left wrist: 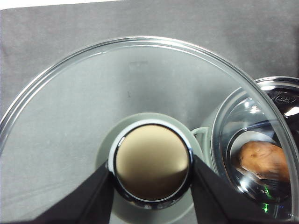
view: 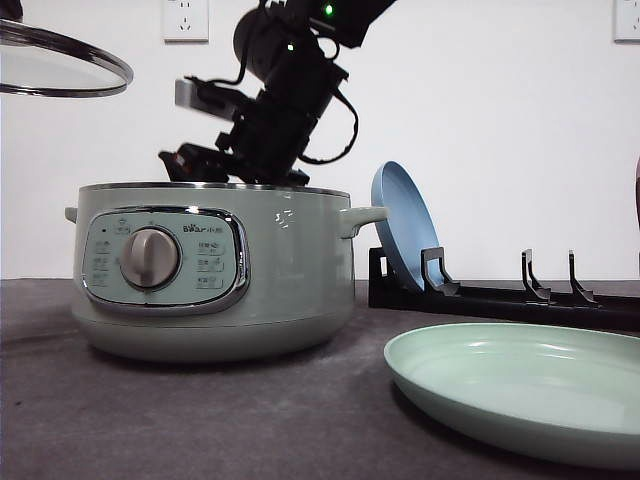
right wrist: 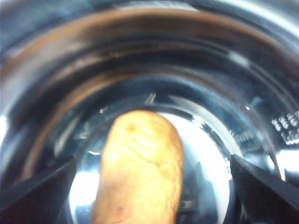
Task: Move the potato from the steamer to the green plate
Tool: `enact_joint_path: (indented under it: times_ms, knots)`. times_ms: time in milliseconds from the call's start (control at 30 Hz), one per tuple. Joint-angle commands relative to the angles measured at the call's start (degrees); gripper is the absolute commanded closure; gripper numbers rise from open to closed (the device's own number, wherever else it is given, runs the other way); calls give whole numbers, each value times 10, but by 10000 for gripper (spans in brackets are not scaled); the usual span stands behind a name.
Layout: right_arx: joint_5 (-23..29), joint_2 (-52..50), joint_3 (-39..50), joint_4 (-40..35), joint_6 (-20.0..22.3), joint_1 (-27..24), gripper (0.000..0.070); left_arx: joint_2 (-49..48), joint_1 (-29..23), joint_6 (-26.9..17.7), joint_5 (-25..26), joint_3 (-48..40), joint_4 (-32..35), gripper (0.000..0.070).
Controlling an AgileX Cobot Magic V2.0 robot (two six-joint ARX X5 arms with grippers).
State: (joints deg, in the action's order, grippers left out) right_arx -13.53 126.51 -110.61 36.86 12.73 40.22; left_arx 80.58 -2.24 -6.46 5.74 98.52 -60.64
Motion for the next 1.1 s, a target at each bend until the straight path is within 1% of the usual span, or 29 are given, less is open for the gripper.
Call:
enact_joint_path:
  times_ms: [0,67,100,133,267,367,400,433,533,633,767,900,967,1067]
  knots:
    - [-5,22,-15,-1,-8,5,37,-8,0,0,1,25,24,686]
    - [-6,23,-15,-2,-9,5,83,-8,0,0,1,25,25,686]
    - [-6,23,-15,-2,-9,5,139,-8,0,0,1,25,26,686]
    - [-6,23,-15,-3,-9,5,175,-8,0,0,1,25,27,686]
    - [-6,23,-15,-2,-15,4,281,-8,0,0,1,25,28,686]
    - [-9,23,-15,-2,-21,4,404,-8,0,0,1,25,28,686]
    - [-15,23,-15,-2,-22,4,434,-8,0,0,1,25,28,686]
    - [-18,23,-15,-3,-23,4,444,-8,0,0,1,25,28,686]
    - [-19,21,-21,1,-24,3,446,-8,0,0,1,25,28,686]
    - [-19,18,-47,28,-24,1,446,-8,0,0,1,25,28,686]
    - [-19,15,-121,96,-26,-3,446,-8,0,0,1,25,28,686]
    - [-15,7,-203,193,-28,-7,446,-8,0,0,1,25,27,686]
    - [-11,-9,-221,231,-24,-9,446,-8,0,0,1,25,27,686]
    - [-10,-48,-222,285,-13,-18,446,-8,0,0,1,25,26,686]
